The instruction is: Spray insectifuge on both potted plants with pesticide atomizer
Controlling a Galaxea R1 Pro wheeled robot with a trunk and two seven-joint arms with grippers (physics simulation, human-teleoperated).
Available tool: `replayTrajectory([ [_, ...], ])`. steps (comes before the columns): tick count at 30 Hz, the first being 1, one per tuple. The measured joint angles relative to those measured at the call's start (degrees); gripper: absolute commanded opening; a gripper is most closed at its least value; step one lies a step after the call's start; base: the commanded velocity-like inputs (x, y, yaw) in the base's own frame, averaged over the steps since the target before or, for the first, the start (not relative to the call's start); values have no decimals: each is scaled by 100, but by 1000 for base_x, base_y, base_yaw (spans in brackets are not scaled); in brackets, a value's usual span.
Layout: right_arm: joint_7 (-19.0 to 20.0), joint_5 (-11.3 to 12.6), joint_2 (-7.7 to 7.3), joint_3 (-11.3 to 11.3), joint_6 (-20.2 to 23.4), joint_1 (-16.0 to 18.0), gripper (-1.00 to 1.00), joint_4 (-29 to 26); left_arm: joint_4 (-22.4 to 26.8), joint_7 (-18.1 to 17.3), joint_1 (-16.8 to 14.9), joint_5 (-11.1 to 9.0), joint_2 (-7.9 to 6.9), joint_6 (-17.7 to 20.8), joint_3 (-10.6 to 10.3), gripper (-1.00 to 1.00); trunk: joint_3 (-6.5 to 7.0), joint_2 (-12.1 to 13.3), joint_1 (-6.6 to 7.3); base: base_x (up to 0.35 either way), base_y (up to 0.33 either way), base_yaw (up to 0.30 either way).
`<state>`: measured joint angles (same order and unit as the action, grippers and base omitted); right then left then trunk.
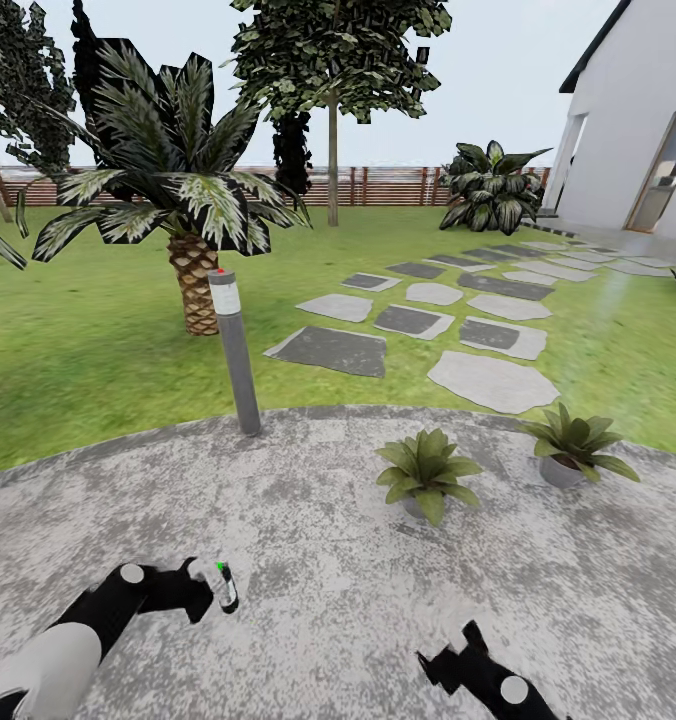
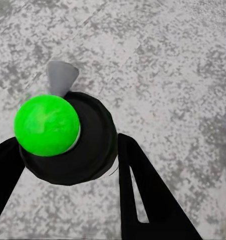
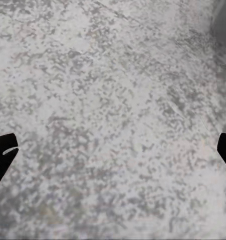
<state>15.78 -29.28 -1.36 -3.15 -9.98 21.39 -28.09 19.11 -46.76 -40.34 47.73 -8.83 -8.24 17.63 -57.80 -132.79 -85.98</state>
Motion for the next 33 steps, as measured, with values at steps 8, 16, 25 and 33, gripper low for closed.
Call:
replayTrajectory([
  [8,-2771,63,-14,-1427,-269,-15,100,1531,23,171,-183,-258,84,1884,232,-100,0,0,0,0,0,0],
  [16,-3040,96,-141,-1822,-413,-17,100,1648,66,143,-371,-231,391,2983,153,-100,1,0,0,0,0,0],
  [25,-3036,107,-280,-2355,-414,-18,100,1647,256,-175,-440,-208,384,3817,-475,-100,0,0,1,32,0,0],
  [33,-3004,779,-411,-3509,-411,-18,100,1679,602,-231,-457,-220,387,4374,-686,-100,1,0,4,301,9,0],
])
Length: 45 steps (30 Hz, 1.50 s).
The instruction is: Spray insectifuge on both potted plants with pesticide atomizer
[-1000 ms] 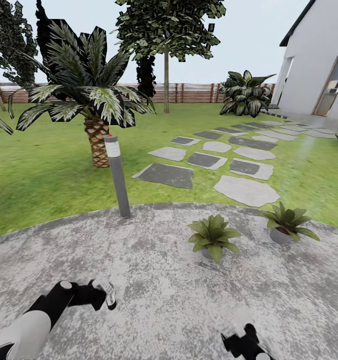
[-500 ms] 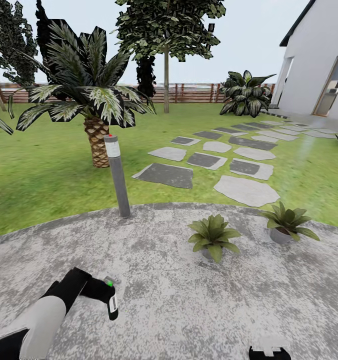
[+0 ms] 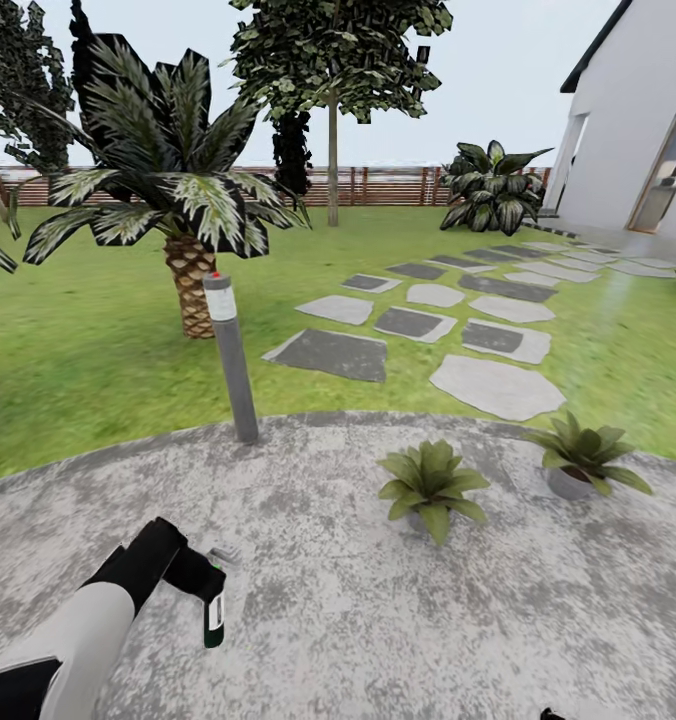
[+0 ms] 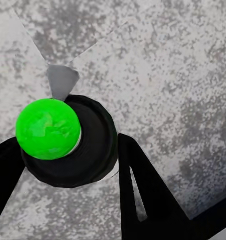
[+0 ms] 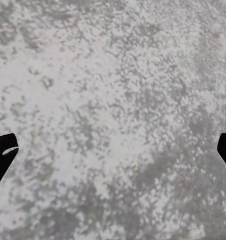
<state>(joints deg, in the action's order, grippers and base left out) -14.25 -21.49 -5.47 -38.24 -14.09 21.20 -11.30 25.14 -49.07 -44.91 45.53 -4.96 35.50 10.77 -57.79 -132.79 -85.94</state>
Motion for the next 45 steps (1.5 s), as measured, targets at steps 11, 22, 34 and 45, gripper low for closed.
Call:
replayTrajectory([
  [11,9,45,28,-69,-1,-1,100,29,210,-11,1,4,21,319,-24,-100,20,0,-1,260,229,-220],
  [22,0,46,28,-79,-1,0,100,24,209,-1126,-293,46,-53,652,-1192,-100,46,0,0,296,156,-212],
  [34,-3,38,25,-79,8,0,100,21,218,-1191,-324,51,-54,722,-1253,-100,47,0,0,337,3,-6],
  [45,-3,39,19,-85,8,-1,100,18,206,-1187,-292,52,-14,715,-1279,-100,66,0,-1,314,-61,-237],
])
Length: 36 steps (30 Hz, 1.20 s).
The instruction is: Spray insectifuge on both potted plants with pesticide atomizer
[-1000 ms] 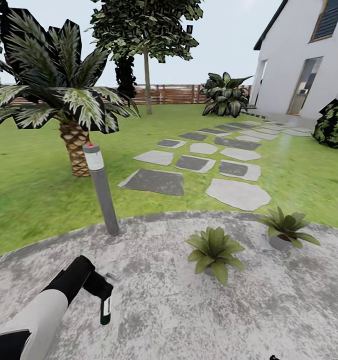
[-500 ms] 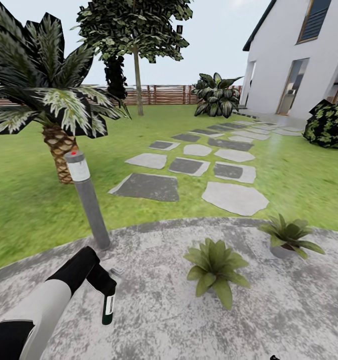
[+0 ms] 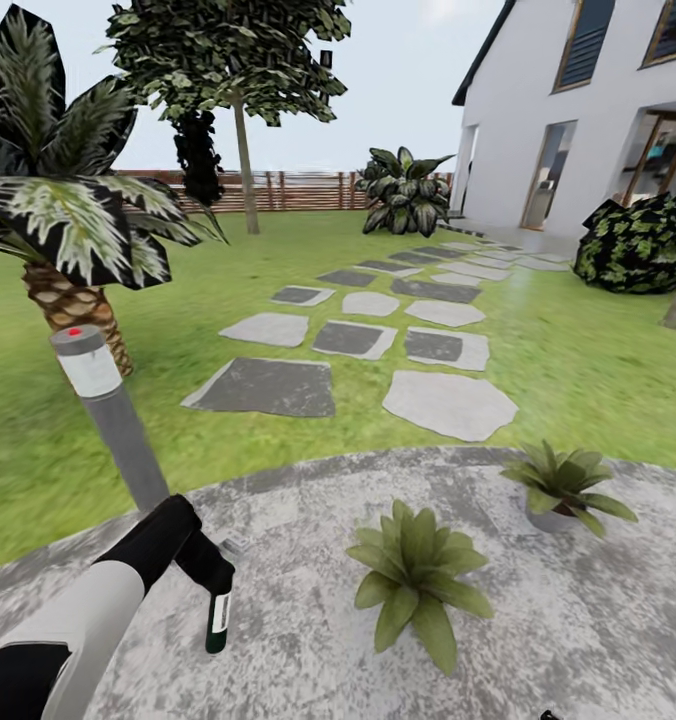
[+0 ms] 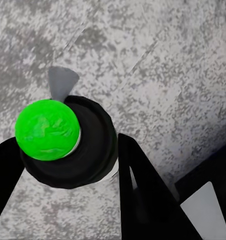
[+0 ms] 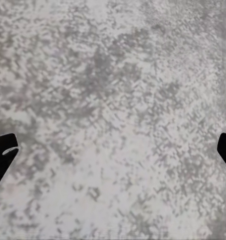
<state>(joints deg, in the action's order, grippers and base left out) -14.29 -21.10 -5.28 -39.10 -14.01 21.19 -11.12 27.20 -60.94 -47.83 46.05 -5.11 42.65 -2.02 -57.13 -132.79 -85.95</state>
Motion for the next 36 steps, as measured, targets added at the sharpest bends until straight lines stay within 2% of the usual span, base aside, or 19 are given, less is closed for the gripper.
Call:
replayTrajectory([
  [6,-1,4,0,-2,-3,0,100,-2,-4,0,18,-1,9,1,-59,-100,16,0,-1,184,-229,-288],
  [12,2,6,0,-3,-9,0,100,2,-58,-125,25,-32,1,14,-552,-100,33,0,-3,43,-71,-288],
  [15,2,6,-3,-3,-9,0,100,1,-43,-568,-2,-25,-26,-14,-751,-100,41,0,-3,4,-6,-288],
  [17,2,6,-6,-3,-9,0,100,-4,-18,-950,-16,22,-53,-46,-963,-100,47,0,-3,1,-2,-288],
  [19,2,10,-7,-3,-9,0,100,-6,-3,-1252,-29,162,-103,-65,-1165,-100,52,0,-3,0,-1,-287],
  [20,2,11,-8,-3,-9,0,100,-6,4,-1429,-35,292,-127,-72,-1250,-100,55,0,-3,0,0,-249],
  [24,1,6,-8,-2,-3,1,100,-6,61,-1728,-38,619,-129,-75,-1337,-100,61,0,-3,0,0,-87],
  [25,492,-464,-302,-2,-45,-13,100,-40,89,-1313,-20,775,-250,-99,-1297,-100,61,0,-3,0,0,0],
  [29,1098,-495,-437,-9,-450,-15,100,-50,91,-1295,-22,742,-262,-90,-1281,-100,61,0,-3,0,0,0],
  [30,1431,-497,-469,6,-622,-15,100,-41,91,-1295,-23,741,-267,-99,-1286,-100,61,0,-3,0,0,0],
  [36,1467,-483,-475,-5,-656,-15,100,-38,98,-1295,-30,736,-244,-100,-1279,-100,61,0,-3,0,0,0],
])
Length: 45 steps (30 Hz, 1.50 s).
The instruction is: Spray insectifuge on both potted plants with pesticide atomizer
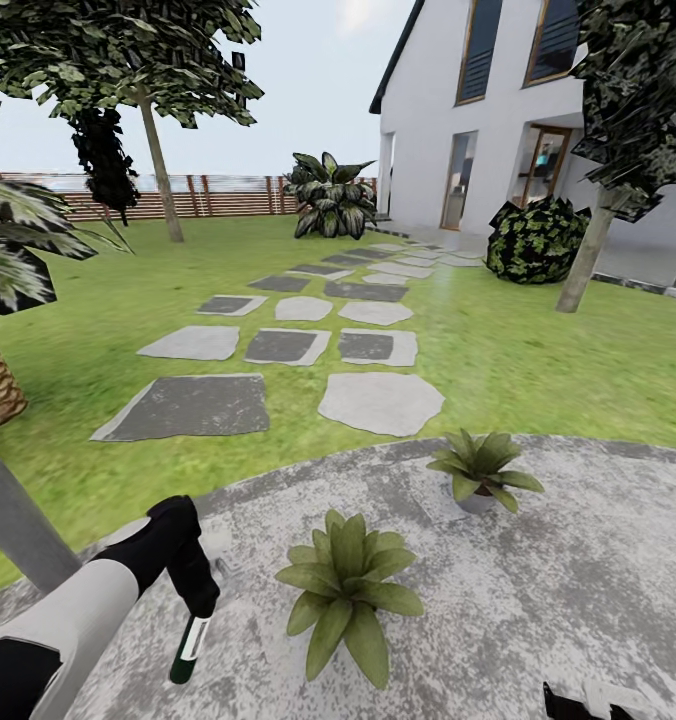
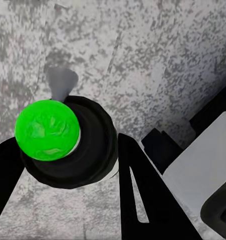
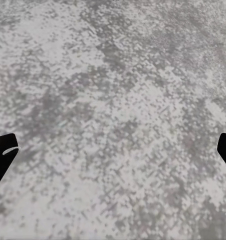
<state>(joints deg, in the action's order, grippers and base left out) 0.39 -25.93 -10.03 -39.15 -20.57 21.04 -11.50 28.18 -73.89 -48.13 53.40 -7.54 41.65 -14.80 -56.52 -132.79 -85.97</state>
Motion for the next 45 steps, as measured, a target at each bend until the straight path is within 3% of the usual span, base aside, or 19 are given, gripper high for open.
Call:
replayTrajectory([
  [14,-5,15,9,-9,7,-1,100,1,-8,-27,57,-8,42,-29,-10,-100,0,0,1,215,74,-120],
  [18,-7,11,11,-9,7,1,100,1,-60,-59,87,48,-4,-624,-41,-100,0,0,0,10,8,-21],
  [20,-7,11,17,-9,5,0,100,7,-99,-67,88,52,-116,-1007,-13,-100,0,0,0,2,1,-3],
  [24,-7,11,18,-9,0,0,100,9,-107,-33,87,18,-211,-1128,2,-100,0,0,0,0,0,-1],
  [28,-7,6,18,-10,-1,0,100,9,-33,-21,71,20,-105,-1130,-19,-100,0,0,0,0,0,0],
  [29,-7,4,18,-10,-1,0,100,12,-17,-29,44,29,45,-1092,-19,-100,0,0,0,0,0,0],
  [32,-7,2,18,-10,-1,0,100,17,-5,-46,-2,67,256,-980,-36,-100,0,0,0,0,0,0],
  [38,-7,2,17,-9,-1,0,100,18,-3,-60,-218,80,338,-910,-46,-100,0,0,0,0,0,0],
  [42,-7,6,16,-9,-1,0,100,18,-26,-17,-195,92,220,-930,-61,-100,-2,0,0,0,0,-7],
  [45,-7,12,24,-8,4,0,100,15,-77,-6,-189,98,-46,-940,-68,-100,-15,0,0,0,0,-57],
])
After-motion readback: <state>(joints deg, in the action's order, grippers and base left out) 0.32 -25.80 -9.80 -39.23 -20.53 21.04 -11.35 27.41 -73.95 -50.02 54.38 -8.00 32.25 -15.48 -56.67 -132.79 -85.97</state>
